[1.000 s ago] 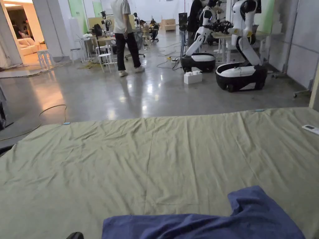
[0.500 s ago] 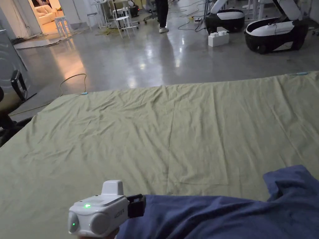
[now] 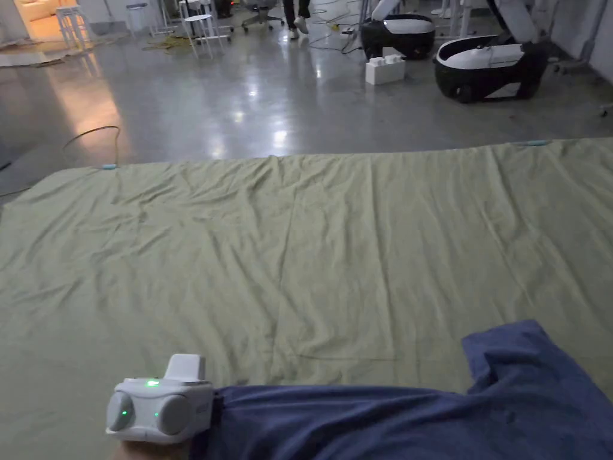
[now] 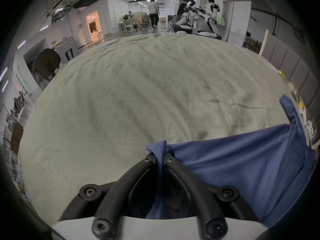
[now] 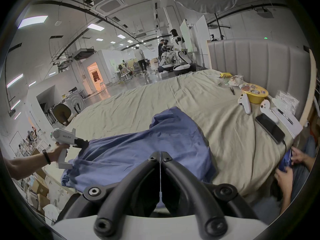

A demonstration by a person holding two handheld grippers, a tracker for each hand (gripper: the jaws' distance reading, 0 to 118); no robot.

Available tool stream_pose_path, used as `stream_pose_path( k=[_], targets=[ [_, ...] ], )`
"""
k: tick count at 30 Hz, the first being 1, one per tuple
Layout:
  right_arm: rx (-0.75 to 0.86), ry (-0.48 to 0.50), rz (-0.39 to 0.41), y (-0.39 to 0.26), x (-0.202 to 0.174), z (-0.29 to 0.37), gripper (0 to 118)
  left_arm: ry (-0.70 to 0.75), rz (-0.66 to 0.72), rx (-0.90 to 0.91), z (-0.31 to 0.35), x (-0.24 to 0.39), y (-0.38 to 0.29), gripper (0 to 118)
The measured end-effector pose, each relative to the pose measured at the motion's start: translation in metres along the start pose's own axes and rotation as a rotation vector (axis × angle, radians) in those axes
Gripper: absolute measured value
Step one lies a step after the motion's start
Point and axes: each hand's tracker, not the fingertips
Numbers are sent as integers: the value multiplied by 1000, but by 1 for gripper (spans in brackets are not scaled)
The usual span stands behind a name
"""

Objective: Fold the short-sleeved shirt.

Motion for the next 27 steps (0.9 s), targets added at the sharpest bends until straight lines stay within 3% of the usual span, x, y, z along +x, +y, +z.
stream_pose_path(
  k=[1,2,4,5,6,7,9,13,15,18,20,23,27],
  targets=[
    [-15,-11,40,13,6,-17,11,7,-26,-18,-6,1,2,7],
    [-65,-25,61,27,13,-37,30,8,-48,-27,-7,2,4,7],
    [-154,-28,16,56,33,-87,46,-2,-76,-59,-7,3,10,7],
    [-182,-20,-22,67,45,-114,46,-11,-88,-73,-7,0,14,7],
    [-242,-25,-41,77,54,-139,68,-20,-86,-86,-8,-2,17,7],
    [-323,-49,-31,87,63,-167,77,-30,-65,-99,-9,-4,19,7],
    [-425,-105,14,93,77,-215,76,-42,-38,-115,-11,-7,23,7],
    [-555,-154,-66,81,97,-281,76,-48,-56,-116,-4,-2,21,7],
    [-584,-207,3,73,95,-298,75,-43,-67,-111,-1,2,20,7],
    [-521,-230,112,64,77,-289,54,-8,-95,-76,3,9,16,7],
    [-520,-212,112,63,69,-282,5,10,-113,-61,6,14,13,7],
    [-530,-184,108,66,68,-275,1,-10,-95,-26,11,1,14,6],
    [-383,-81,95,86,63,-220,1,-134,4,150,60,-15,10,6]
  ],
)
